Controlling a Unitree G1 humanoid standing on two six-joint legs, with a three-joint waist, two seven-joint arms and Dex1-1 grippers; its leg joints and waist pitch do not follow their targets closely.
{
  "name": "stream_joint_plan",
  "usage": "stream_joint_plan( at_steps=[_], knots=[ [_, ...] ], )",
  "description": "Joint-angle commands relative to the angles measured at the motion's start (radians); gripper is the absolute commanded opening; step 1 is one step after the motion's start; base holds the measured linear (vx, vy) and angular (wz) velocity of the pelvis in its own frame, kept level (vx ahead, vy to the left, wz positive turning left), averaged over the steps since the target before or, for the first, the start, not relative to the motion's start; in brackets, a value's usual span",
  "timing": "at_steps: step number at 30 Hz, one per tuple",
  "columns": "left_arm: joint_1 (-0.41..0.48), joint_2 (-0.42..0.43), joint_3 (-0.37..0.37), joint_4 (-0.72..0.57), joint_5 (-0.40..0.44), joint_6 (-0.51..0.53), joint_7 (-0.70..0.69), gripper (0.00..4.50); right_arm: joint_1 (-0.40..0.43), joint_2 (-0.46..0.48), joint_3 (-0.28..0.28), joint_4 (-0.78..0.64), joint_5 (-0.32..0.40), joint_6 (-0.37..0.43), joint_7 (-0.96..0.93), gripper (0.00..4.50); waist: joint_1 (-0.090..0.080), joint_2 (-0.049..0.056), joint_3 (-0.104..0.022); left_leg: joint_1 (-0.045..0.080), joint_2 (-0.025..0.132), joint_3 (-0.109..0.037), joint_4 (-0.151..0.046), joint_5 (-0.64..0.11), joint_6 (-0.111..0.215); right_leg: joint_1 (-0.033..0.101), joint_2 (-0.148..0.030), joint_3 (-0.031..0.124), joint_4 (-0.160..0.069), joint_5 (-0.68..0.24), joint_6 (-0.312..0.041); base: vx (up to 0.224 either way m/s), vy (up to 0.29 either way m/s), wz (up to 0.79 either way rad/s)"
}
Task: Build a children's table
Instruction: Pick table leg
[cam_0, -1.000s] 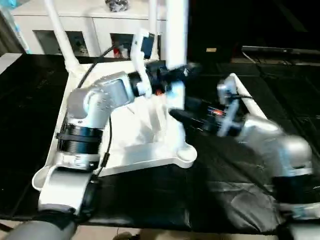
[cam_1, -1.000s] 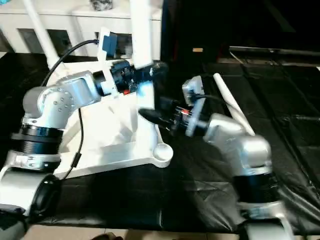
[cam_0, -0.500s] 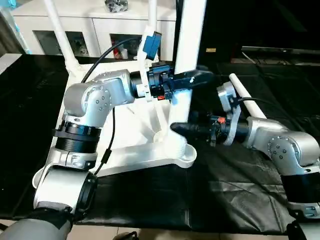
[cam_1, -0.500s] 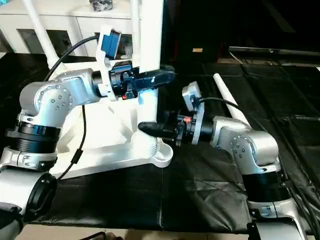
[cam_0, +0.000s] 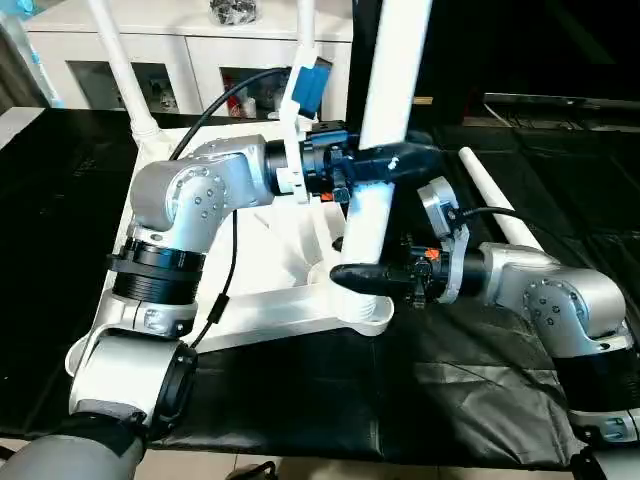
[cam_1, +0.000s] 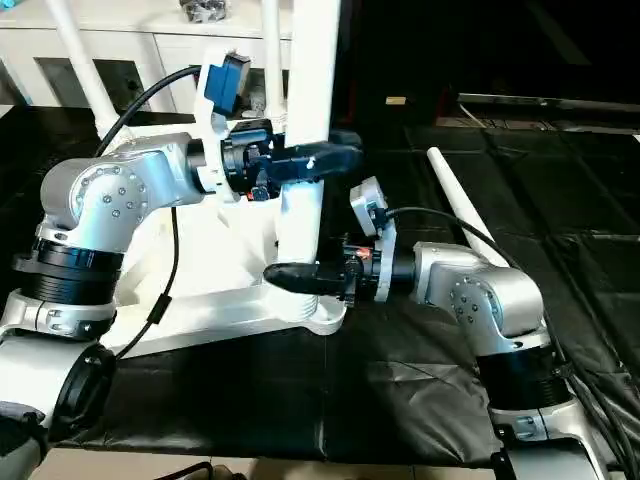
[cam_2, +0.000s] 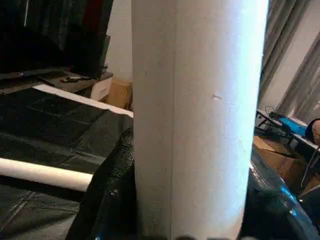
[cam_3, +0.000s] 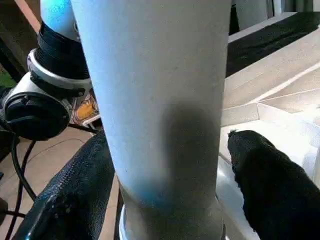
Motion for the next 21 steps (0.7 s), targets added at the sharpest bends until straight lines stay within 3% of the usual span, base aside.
stream_joint_plan(
  at_steps=[1, 10, 17, 21],
  knots=[
    [-0.011, -0.002, -0.009, -0.027, -0.013, 0.006, -0.009, 1.82, -0.001, -0.001, 0.011, -0.013, -0.002, -0.009, 0.006, 3.39, 0.006, -0.008, -0.081, 0.007, 0.051, -0.028, -0.052, -0.071, 0.051, 0.070, -0.092, 0.060, -0.078, -0.226, -0.136, 0.000, 0.000, 0.00],
    [-0.007, -0.009, -0.016, -0.026, -0.007, 0.001, -0.011, 1.82, -0.001, 0.002, 0.019, -0.002, -0.011, -0.029, 0.018, 2.81, 0.005, -0.007, -0.082, 0.007, 0.051, -0.029, -0.051, -0.068, 0.053, 0.070, -0.091, 0.060, -0.076, -0.218, -0.138, 0.000, 0.000, 0.00],
    [0.000, -0.010, -0.028, -0.042, -0.008, 0.006, -0.017, 1.82, 0.001, -0.003, 0.025, 0.001, -0.010, -0.030, 0.022, 2.09, 0.005, -0.007, -0.082, 0.007, 0.051, -0.028, -0.051, -0.070, 0.055, 0.070, -0.092, 0.060, -0.077, -0.220, -0.138, 0.000, 0.000, 0.00],
    [-0.003, -0.015, -0.027, -0.043, -0.009, 0.007, -0.012, 1.82, 0.002, -0.002, 0.026, 0.002, -0.009, -0.027, 0.022, 2.00, 0.005, -0.007, -0.082, 0.006, 0.051, -0.029, -0.051, -0.069, 0.054, 0.070, -0.091, 0.060, -0.076, -0.215, -0.140, 0.000, 0.000, 0.00]
  ],
)
